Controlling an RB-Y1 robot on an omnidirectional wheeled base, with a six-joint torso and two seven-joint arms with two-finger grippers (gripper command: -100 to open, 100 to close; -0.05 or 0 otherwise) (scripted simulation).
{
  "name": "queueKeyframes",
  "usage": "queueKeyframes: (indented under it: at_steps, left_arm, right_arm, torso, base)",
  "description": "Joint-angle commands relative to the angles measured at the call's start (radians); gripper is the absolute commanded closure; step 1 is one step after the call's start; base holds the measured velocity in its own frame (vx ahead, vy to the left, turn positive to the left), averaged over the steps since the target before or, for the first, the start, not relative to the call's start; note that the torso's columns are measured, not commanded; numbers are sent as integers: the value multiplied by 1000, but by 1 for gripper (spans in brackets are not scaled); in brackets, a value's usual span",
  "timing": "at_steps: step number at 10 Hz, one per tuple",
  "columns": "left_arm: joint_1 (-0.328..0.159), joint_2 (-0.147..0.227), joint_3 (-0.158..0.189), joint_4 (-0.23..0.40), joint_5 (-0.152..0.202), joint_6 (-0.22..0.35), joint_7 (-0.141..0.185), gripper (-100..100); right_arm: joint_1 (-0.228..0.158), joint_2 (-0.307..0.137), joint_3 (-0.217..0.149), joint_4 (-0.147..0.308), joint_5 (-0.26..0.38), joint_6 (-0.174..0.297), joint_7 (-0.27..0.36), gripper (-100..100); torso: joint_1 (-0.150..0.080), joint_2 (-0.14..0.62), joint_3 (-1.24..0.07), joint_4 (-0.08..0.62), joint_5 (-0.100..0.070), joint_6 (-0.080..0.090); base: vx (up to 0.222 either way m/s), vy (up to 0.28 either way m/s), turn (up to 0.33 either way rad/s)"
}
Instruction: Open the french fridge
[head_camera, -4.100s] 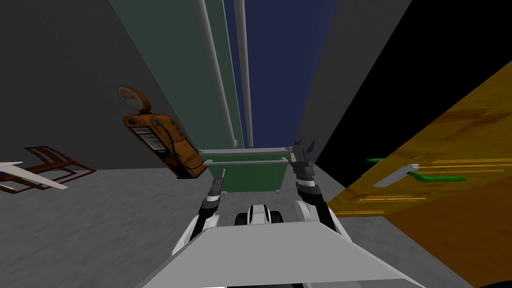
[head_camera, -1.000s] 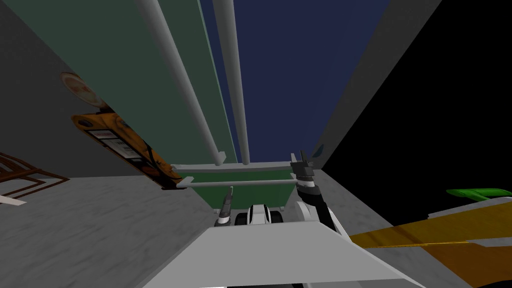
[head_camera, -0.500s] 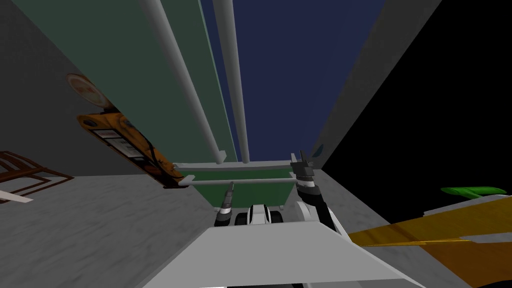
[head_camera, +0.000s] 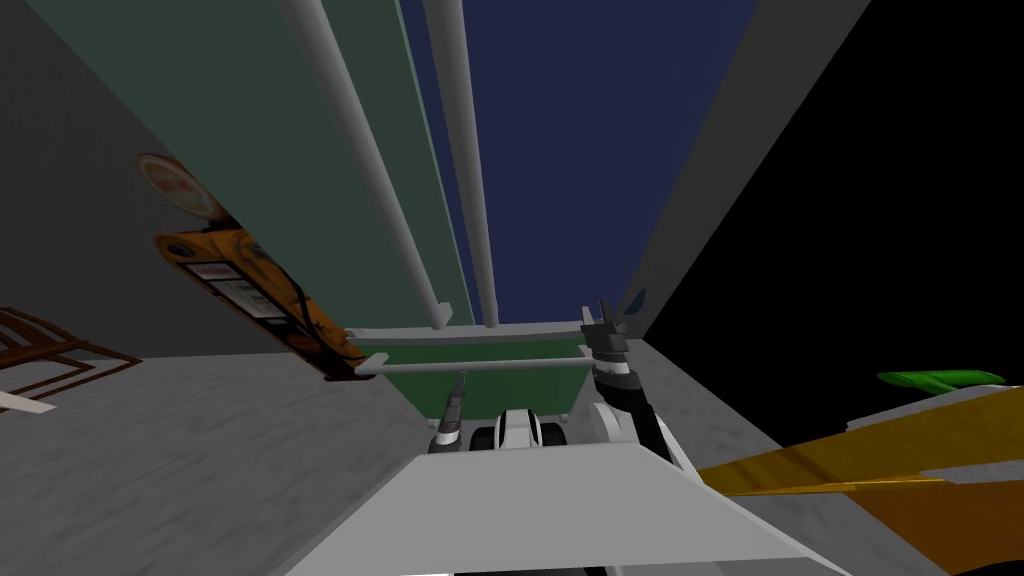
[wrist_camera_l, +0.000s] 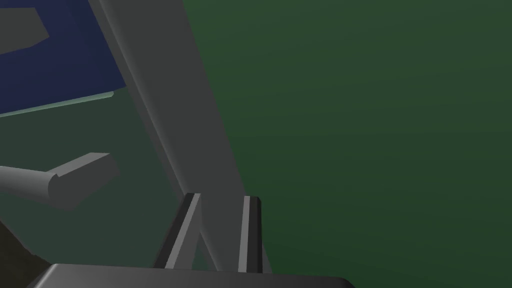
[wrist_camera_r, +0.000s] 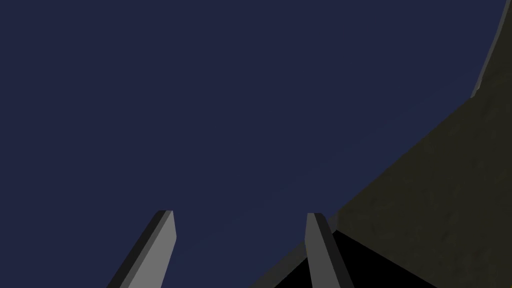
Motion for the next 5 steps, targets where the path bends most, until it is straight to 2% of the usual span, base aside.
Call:
queueKeyframes:
  at_steps: [1, 5]
  left_arm:
    - [4, 31, 0, 2, 0, 2, 1, -100]
    - [-5, 114, 4, -15, 3, 29, 9, -100]
  right_arm:
    - [0, 0, 0, 0, 0, 0, 0, 0]
    - [1, 0, 0, 0, 0, 0, 0, 0]
  torso:
    - [-4, 7, 3, 5, -3, 0]
    - [-3, 7, 4, 4, -2, 0]
  base:
    - [3, 9, 0]
    - [-13, 16, 7]
